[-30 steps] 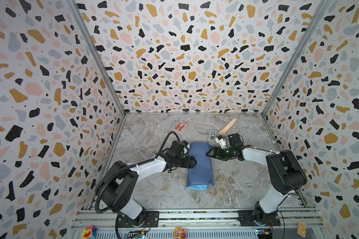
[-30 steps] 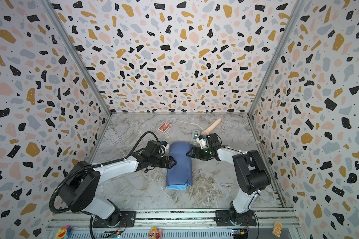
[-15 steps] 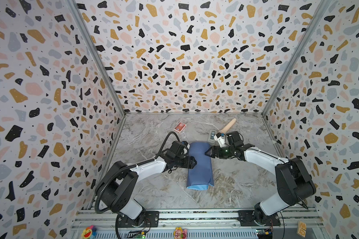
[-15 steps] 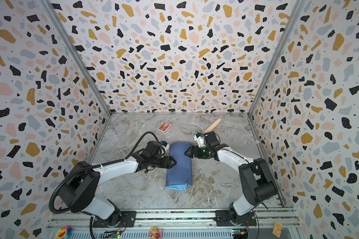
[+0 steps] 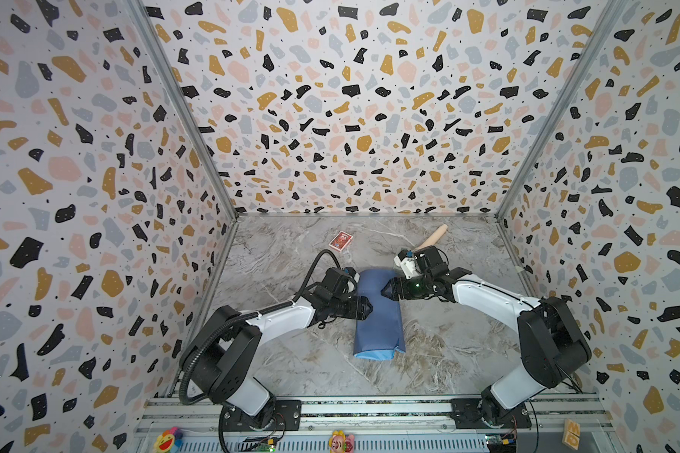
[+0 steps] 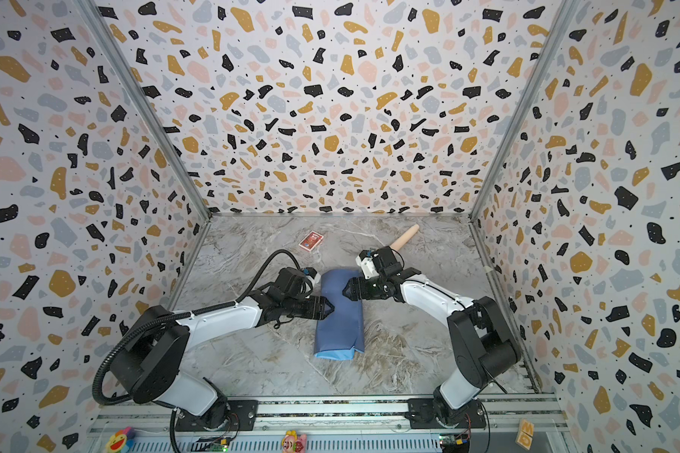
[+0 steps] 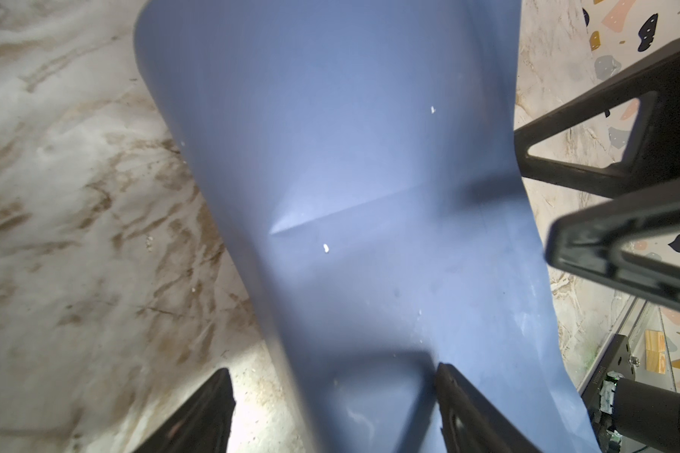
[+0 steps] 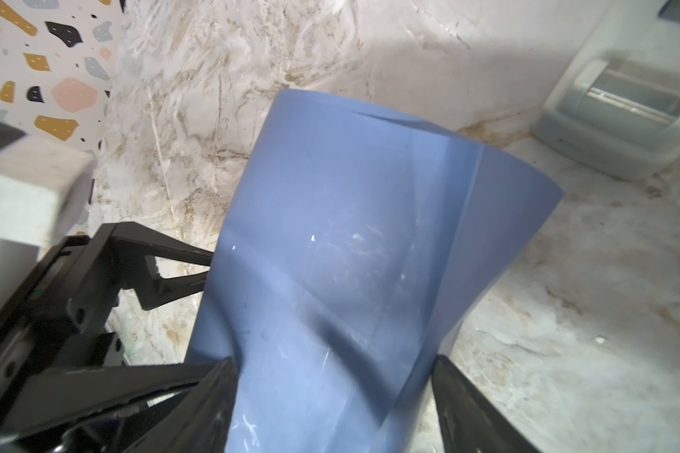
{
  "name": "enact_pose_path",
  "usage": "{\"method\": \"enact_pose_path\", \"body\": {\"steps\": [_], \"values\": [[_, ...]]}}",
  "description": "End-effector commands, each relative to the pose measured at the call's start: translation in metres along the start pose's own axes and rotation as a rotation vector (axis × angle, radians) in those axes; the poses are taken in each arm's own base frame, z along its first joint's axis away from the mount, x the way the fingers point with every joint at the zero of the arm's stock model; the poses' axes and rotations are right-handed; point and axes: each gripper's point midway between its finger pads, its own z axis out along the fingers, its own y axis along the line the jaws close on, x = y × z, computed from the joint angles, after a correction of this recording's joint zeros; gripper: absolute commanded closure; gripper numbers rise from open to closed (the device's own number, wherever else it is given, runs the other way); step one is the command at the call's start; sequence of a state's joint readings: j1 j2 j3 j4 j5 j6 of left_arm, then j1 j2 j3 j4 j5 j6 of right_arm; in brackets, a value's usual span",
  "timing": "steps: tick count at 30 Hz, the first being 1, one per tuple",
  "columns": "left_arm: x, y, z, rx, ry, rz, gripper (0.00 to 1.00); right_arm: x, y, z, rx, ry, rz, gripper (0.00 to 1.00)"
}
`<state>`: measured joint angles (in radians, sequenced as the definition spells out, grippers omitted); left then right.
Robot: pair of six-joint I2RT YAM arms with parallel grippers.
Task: Wrap the gift box in paper
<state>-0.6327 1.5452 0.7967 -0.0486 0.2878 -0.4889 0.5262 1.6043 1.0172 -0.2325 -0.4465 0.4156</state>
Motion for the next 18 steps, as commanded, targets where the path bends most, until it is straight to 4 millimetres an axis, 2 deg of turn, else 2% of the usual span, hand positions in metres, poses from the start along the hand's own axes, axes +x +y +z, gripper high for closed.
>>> {"method": "enact_pose_path", "body": {"steps": [1, 18], "values": [[0.059, 0.050, 0.007, -0.197, 0.169, -0.046, 0.20, -0.006, 0.019, 0.003, -0.038, 0.007, -0.048, 0.23], [0.064, 0.055, 0.003, -0.209, 0.154, -0.064, 0.21, -0.015, 0.041, 0.014, -0.097, 0.016, -0.081, 0.25]]}}
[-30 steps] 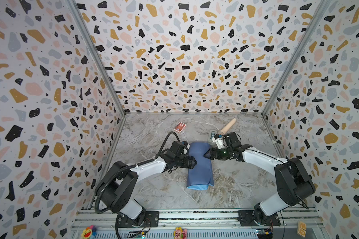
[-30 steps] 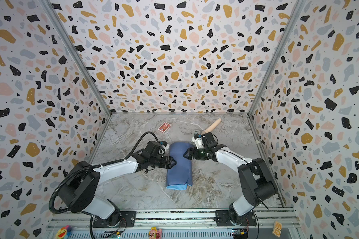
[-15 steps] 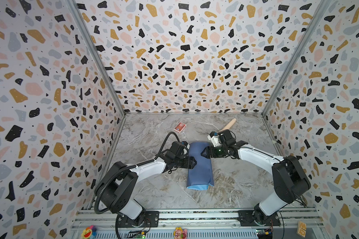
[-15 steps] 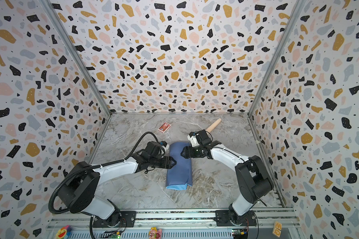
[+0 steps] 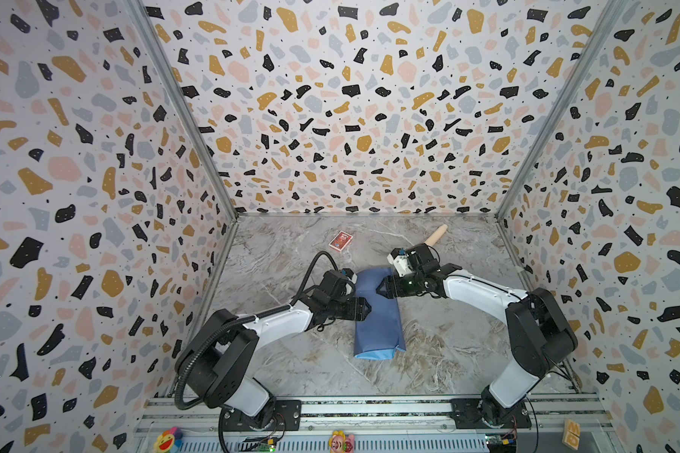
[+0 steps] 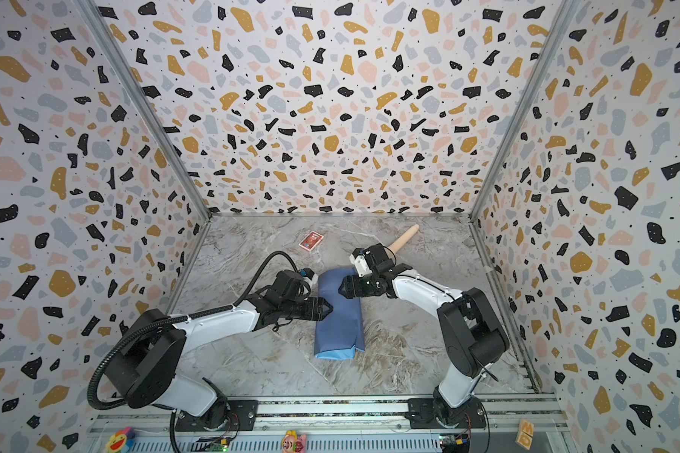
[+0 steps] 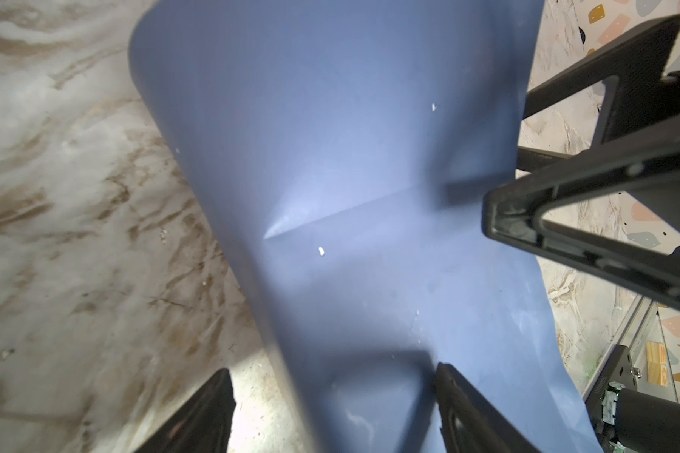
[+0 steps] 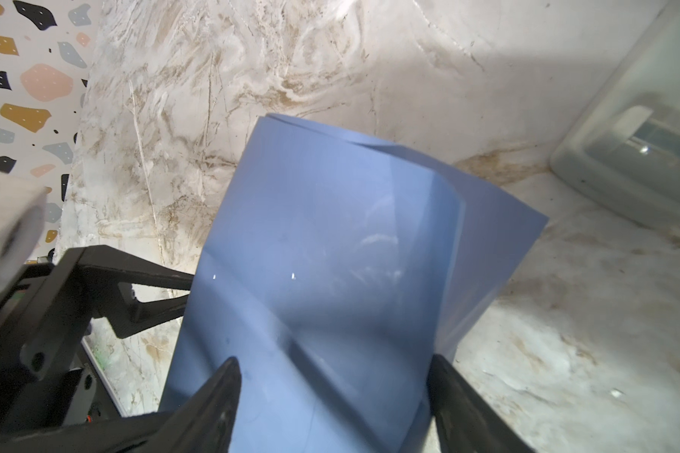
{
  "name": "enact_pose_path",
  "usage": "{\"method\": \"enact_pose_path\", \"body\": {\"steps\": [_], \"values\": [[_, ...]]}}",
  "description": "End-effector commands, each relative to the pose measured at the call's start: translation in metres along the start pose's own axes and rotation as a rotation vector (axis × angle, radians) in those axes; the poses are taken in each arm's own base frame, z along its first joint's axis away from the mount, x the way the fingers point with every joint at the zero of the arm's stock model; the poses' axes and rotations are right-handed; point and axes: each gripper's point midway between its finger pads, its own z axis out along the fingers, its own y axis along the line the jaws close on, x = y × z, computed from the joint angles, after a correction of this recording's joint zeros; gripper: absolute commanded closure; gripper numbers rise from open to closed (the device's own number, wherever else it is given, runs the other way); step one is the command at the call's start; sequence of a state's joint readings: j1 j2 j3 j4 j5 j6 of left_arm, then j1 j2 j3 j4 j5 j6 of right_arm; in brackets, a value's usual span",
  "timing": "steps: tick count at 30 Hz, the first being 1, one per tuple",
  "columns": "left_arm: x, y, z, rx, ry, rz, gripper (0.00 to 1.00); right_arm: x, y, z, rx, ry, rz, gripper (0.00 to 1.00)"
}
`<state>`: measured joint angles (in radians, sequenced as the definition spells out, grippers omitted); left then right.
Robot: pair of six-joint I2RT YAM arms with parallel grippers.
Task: Wrap the gift box in paper
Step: 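Hold the papers with the left gripper while the right gripper moves toward the tape dispenser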
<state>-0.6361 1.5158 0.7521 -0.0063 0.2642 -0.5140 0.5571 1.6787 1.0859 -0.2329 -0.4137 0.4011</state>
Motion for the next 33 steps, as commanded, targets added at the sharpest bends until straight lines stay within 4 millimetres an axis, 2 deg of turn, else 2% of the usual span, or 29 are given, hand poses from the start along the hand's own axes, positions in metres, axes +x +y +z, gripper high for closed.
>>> {"method": "enact_pose_path", "body": {"steps": [1, 8, 14, 19, 25, 28, 33], "values": [[0.062, 0.053, 0.004, -0.204, 0.183, -0.046, 0.21, -0.007, 0.038, -0.002, -0.124, 0.006, -0.049, 0.25], [0.067, 0.058, 0.001, -0.225, 0.178, -0.055, 0.21, -0.009, 0.051, 0.004, -0.155, 0.018, -0.073, 0.26], [0.076, 0.065, 0.000, -0.240, 0.184, -0.062, 0.21, -0.012, 0.050, 0.005, -0.141, 0.018, -0.084, 0.25], [0.079, 0.067, 0.000, -0.244, 0.188, -0.065, 0.21, -0.028, 0.029, -0.013, -0.084, -0.023, -0.069, 0.22], [0.080, 0.068, -0.001, -0.254, 0.192, -0.062, 0.21, -0.049, 0.003, -0.047, -0.045, -0.115, -0.023, 0.16], [0.080, 0.069, 0.000, -0.256, 0.195, -0.062, 0.21, -0.057, -0.019, -0.061, -0.043, -0.166, 0.052, 0.16], [0.078, 0.068, 0.000, -0.261, 0.199, -0.056, 0.21, -0.079, -0.071, -0.080, -0.070, -0.286, 0.234, 0.21]]}}
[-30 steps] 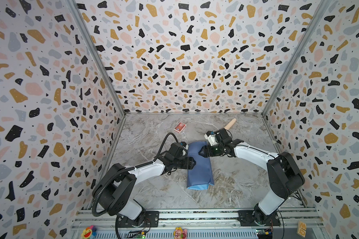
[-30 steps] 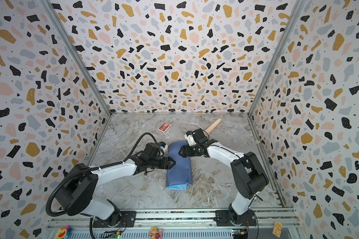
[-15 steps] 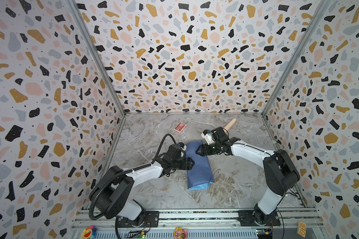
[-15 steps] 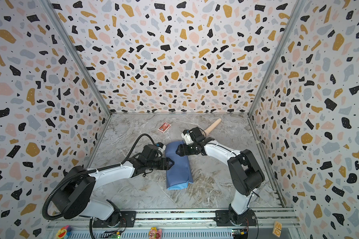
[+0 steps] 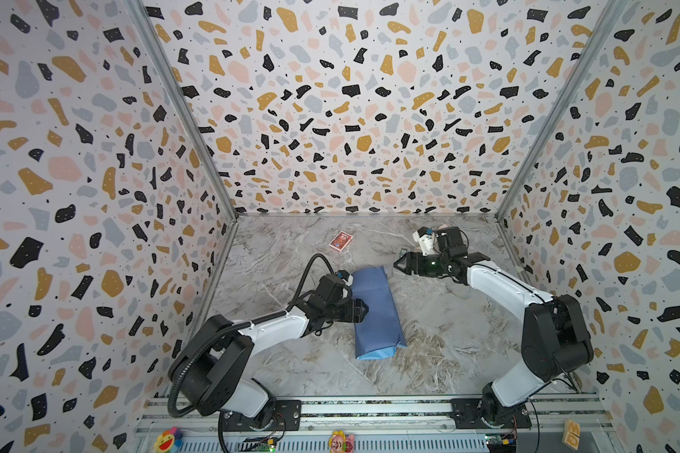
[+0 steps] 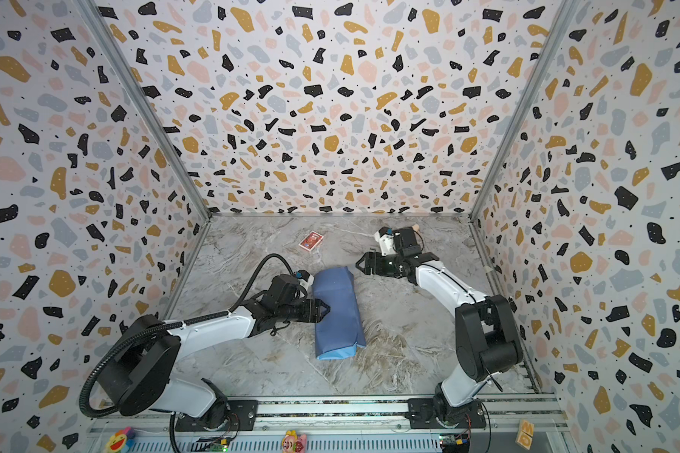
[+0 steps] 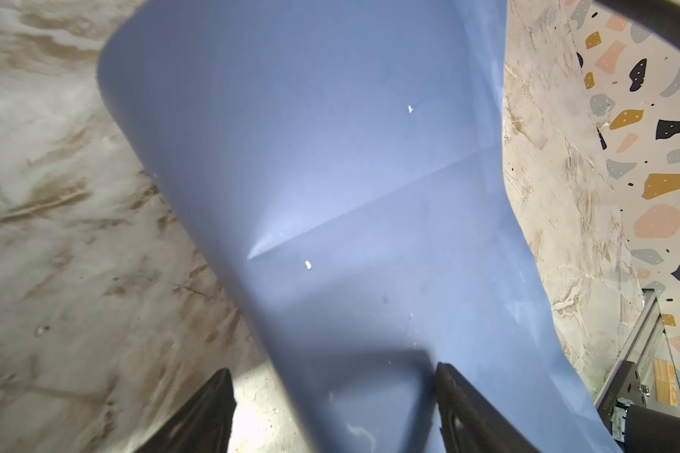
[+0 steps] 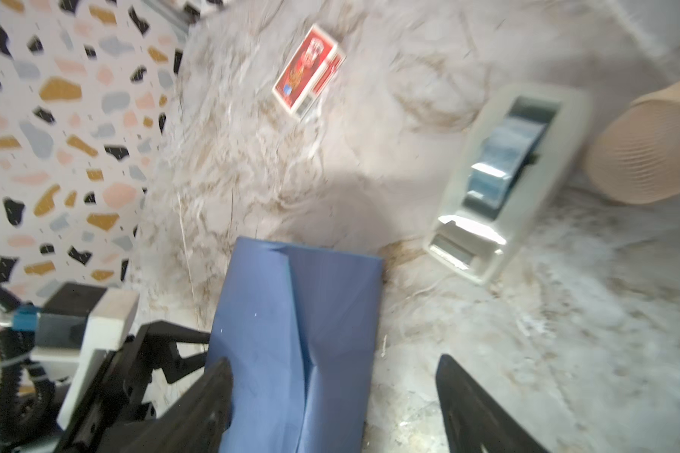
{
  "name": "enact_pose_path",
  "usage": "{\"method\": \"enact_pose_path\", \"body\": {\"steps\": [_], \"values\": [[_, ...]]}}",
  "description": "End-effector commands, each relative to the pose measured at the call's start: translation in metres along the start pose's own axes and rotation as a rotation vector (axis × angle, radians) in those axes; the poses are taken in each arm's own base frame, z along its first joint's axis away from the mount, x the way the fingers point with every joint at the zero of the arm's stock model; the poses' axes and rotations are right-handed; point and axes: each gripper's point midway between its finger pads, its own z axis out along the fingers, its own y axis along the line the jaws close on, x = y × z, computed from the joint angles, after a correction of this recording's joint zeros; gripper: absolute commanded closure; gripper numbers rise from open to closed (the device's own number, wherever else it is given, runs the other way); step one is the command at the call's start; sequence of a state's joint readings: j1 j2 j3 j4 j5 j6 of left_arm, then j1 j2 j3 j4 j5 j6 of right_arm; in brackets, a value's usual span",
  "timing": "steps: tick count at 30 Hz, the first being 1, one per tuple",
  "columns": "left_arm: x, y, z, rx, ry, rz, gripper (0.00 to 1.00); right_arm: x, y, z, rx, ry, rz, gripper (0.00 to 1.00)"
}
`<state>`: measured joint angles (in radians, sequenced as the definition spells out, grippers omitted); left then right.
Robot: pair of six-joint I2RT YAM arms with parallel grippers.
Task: Wrap the gift box in paper
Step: 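Hold the papers with the left gripper while the right gripper moves toward the tape dispenser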
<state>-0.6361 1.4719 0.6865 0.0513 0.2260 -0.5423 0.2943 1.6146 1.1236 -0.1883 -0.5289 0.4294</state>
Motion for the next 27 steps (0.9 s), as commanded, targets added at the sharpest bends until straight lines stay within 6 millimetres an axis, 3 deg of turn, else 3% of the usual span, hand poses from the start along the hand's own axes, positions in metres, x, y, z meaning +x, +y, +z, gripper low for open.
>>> {"method": "enact_pose_path", "body": {"steps": [1, 9, 16, 27], "values": [[0.074, 0.062, 0.002, -0.247, 0.247, -0.028, 0.21, -0.018, -0.020, -0.007, -0.054, -0.071, 0.126, 0.23], [0.071, 0.062, 0.003, -0.253, 0.243, -0.027, 0.21, -0.038, -0.041, 0.028, -0.106, -0.045, 0.209, 0.30], [0.073, 0.062, 0.004, -0.247, 0.248, -0.031, 0.21, -0.037, -0.049, 0.054, -0.154, -0.002, 0.240, 0.37], [0.074, 0.062, 0.004, -0.246, 0.250, -0.026, 0.21, -0.029, -0.056, 0.076, -0.156, 0.041, 0.265, 0.43]]}}
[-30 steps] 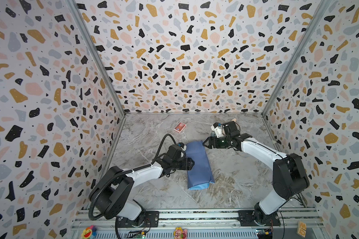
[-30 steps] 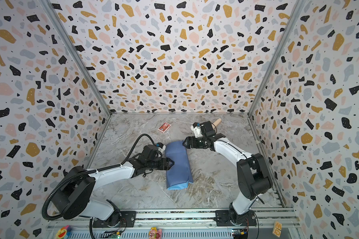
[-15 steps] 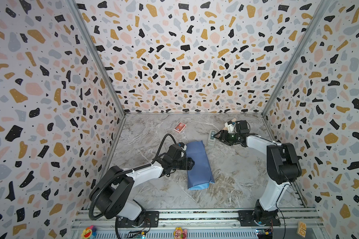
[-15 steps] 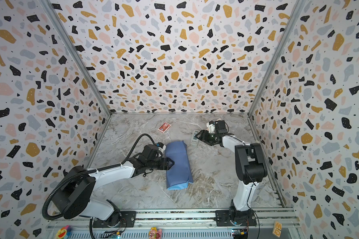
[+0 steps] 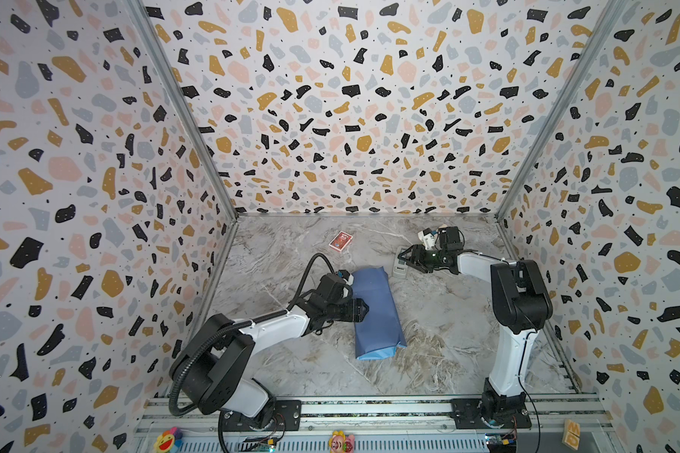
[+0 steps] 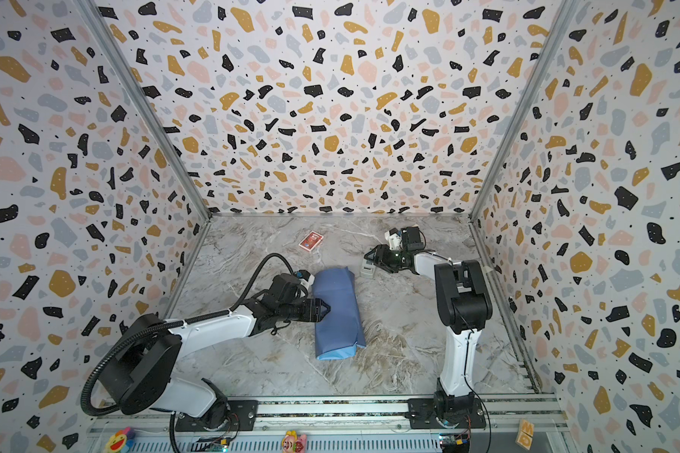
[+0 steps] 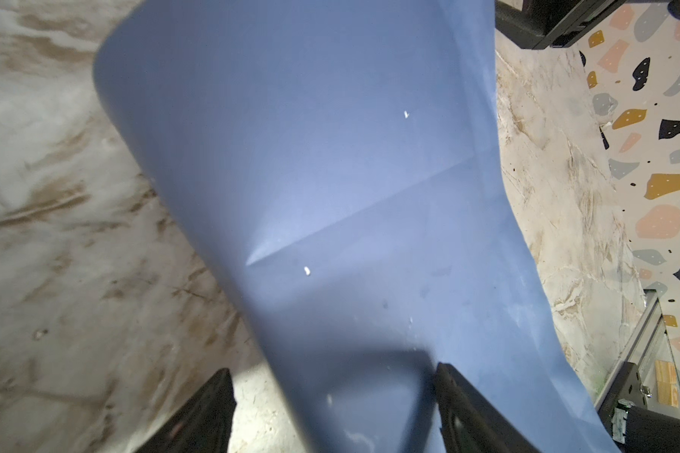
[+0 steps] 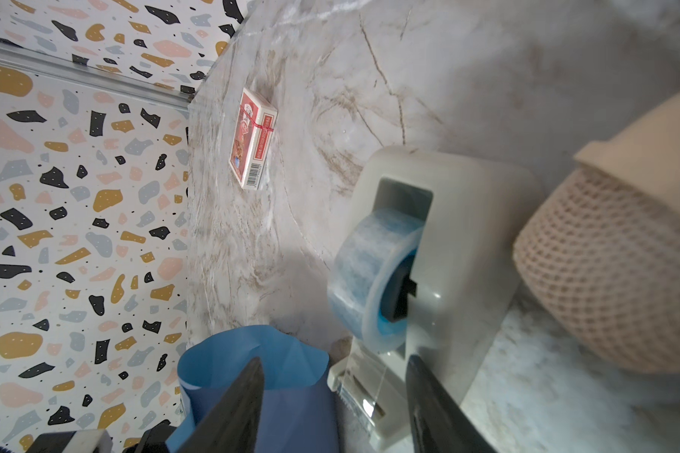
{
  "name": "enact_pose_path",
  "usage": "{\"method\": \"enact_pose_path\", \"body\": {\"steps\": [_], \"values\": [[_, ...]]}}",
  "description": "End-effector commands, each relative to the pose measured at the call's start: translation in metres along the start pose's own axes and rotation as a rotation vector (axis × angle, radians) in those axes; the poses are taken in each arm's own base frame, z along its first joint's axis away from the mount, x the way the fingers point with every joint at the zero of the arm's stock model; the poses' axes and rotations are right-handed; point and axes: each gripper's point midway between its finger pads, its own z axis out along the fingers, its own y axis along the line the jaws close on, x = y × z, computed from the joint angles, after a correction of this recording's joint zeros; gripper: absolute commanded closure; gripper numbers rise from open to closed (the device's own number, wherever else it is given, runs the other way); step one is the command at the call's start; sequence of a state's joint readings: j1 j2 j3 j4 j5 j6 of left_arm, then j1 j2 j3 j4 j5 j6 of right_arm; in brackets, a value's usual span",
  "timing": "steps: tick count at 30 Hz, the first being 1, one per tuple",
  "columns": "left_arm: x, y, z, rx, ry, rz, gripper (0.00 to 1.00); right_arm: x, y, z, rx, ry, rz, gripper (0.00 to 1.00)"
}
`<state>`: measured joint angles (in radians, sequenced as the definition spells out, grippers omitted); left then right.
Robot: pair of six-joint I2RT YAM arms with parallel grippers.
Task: Wrap the gift box in paper
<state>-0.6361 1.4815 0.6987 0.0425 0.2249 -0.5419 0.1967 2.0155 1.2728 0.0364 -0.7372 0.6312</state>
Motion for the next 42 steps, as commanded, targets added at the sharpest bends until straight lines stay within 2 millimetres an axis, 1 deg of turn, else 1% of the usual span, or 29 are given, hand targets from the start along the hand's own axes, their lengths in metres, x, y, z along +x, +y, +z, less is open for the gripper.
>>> {"method": "enact_pose_path", "body": {"steps": [1, 12, 20, 24, 31, 35, 42], "values": [[0.075, 0.062, 0.003, -0.241, 0.245, -0.025, 0.21, -0.003, 0.009, 0.001, -0.018, -0.001, -0.008, 0.43], [0.073, 0.062, 0.002, -0.245, 0.238, -0.023, 0.21, 0.013, -0.007, 0.012, 0.003, 0.032, 0.049, 0.48], [0.072, 0.063, 0.002, -0.248, 0.237, -0.020, 0.21, 0.021, -0.009, 0.023, -0.050, 0.057, 0.107, 0.52], [0.072, 0.062, 0.002, -0.245, 0.234, -0.019, 0.21, 0.022, -0.010, 0.025, -0.063, 0.054, 0.130, 0.55], [0.072, 0.062, 0.002, -0.243, 0.234, -0.017, 0.21, 0.023, -0.006, 0.025, -0.106, 0.040, 0.168, 0.59], [0.072, 0.062, 0.002, -0.244, 0.235, -0.018, 0.21, 0.026, -0.005, 0.026, -0.129, 0.046, 0.181, 0.65], [0.072, 0.062, 0.002, -0.243, 0.233, -0.018, 0.21, 0.028, -0.006, 0.028, -0.154, 0.045, 0.204, 0.78]]}}
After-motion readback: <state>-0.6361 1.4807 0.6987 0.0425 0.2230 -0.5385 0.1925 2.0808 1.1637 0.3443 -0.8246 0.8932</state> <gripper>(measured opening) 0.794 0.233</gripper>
